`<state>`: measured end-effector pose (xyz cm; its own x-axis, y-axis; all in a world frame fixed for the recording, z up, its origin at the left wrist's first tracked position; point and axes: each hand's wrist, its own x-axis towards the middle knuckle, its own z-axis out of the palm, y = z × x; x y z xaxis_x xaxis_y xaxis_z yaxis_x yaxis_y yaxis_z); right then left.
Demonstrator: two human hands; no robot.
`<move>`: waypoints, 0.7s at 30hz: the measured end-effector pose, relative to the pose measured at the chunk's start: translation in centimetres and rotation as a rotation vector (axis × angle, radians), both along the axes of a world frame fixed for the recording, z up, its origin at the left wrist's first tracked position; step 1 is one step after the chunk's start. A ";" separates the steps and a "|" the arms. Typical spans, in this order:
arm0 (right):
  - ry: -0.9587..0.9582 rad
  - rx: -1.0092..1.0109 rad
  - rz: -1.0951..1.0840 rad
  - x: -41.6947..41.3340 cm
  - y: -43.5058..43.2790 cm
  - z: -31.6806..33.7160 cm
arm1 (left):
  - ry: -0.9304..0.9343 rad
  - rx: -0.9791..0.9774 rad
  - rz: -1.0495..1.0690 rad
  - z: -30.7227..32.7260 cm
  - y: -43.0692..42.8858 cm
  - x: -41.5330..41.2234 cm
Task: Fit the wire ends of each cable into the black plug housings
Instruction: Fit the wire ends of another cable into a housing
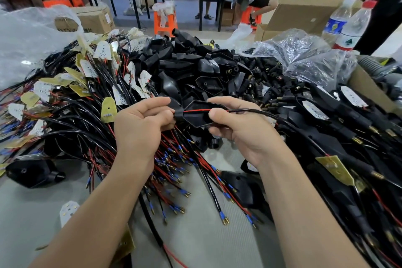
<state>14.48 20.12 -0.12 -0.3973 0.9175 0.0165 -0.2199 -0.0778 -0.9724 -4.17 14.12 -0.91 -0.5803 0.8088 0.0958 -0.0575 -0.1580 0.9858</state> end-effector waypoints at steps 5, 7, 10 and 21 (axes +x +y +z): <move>0.019 0.197 0.128 -0.4 -0.3 -0.3 | -0.224 -0.063 -0.131 0.0 0.1 -0.3; 0.047 0.127 0.053 -0.8 -0.4 -0.4 | -0.236 -0.040 -0.136 0.0 0.1 -0.2; 0.140 -0.059 0.028 -0.6 0.0 -0.5 | -0.280 0.013 -0.097 0.2 -0.1 -0.5; 0.770 -0.381 -0.207 1.9 1.5 0.9 | -0.166 0.113 0.295 0.8 -0.3 -2.1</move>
<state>16.42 21.59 0.80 -0.2271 0.9676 -0.1102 -0.8486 -0.2521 -0.4650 -6.27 13.81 -0.16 -0.8023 0.5939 0.0603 -0.1508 -0.2994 0.9421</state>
